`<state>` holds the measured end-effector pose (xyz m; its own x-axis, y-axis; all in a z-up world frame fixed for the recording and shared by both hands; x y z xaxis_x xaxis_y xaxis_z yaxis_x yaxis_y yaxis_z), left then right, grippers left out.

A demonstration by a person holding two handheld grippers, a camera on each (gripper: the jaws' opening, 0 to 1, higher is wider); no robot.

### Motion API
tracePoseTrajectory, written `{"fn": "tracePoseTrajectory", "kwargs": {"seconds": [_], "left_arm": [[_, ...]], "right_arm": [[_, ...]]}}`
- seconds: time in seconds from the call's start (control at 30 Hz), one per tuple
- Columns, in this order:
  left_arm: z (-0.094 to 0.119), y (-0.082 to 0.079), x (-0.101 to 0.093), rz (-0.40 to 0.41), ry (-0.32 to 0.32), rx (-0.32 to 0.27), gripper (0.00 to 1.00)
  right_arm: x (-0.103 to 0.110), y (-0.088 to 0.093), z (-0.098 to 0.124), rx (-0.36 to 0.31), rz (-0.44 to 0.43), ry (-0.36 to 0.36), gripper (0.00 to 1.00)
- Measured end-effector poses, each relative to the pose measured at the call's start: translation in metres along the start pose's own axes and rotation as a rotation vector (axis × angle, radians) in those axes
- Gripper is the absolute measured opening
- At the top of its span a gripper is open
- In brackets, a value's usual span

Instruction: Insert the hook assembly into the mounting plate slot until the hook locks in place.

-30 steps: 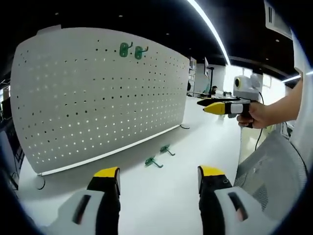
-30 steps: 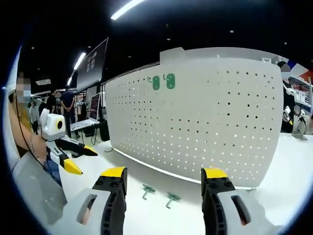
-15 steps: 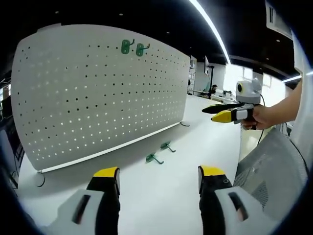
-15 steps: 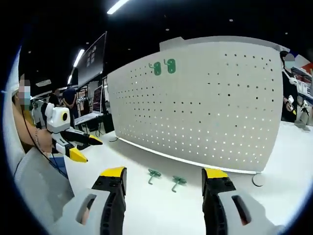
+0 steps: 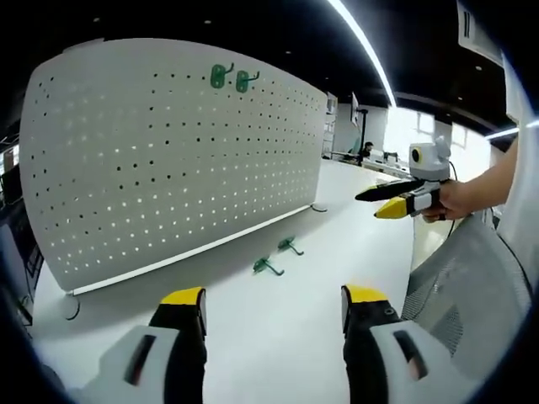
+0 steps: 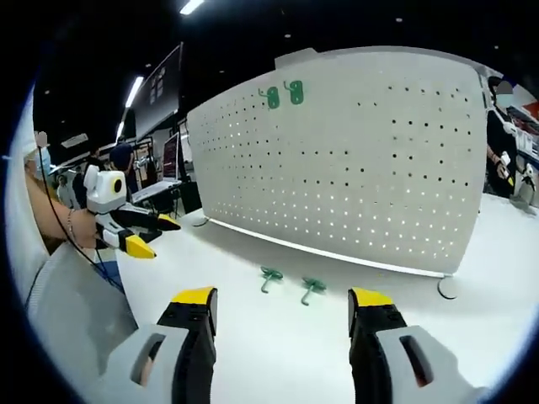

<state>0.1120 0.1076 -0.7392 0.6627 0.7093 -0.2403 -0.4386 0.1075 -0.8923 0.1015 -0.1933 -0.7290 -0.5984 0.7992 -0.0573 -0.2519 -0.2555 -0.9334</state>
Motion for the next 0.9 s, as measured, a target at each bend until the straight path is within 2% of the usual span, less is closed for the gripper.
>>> {"fn": "tracePoseTrajectory", "kwargs": {"seconds": [0.17,0.43,0.9], "left_arm": [[0.000,0.001,0.000,0.001,0.001,0.004,0.67],[-0.008,-0.002,-0.001,-0.006,0.011,0.006,0.66],[-0.042,-0.010,0.008,-0.157,0.064,0.151,0.66]], "right_arm": [[-0.001,0.005,0.001,0.020,-0.026,-0.001,0.61],[0.002,0.004,-0.002,0.024,-0.018,-0.016,0.61],[0.004,0.004,-0.001,0.041,-0.008,-0.029,0.60]]}}
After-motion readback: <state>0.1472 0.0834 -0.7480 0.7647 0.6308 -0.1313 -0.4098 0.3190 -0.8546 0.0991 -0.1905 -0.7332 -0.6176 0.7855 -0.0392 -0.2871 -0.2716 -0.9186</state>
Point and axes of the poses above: the point that each gripper's makers call its tool centre point, and the gripper's own axes: z roughly backward along the fingers, x roughly to its left, y roughly out of its underside, the point moved 7 cm from there along z, roughly backward along the fingers, and after that the axes turned 9 degrees about z, right-handed, at the moved point
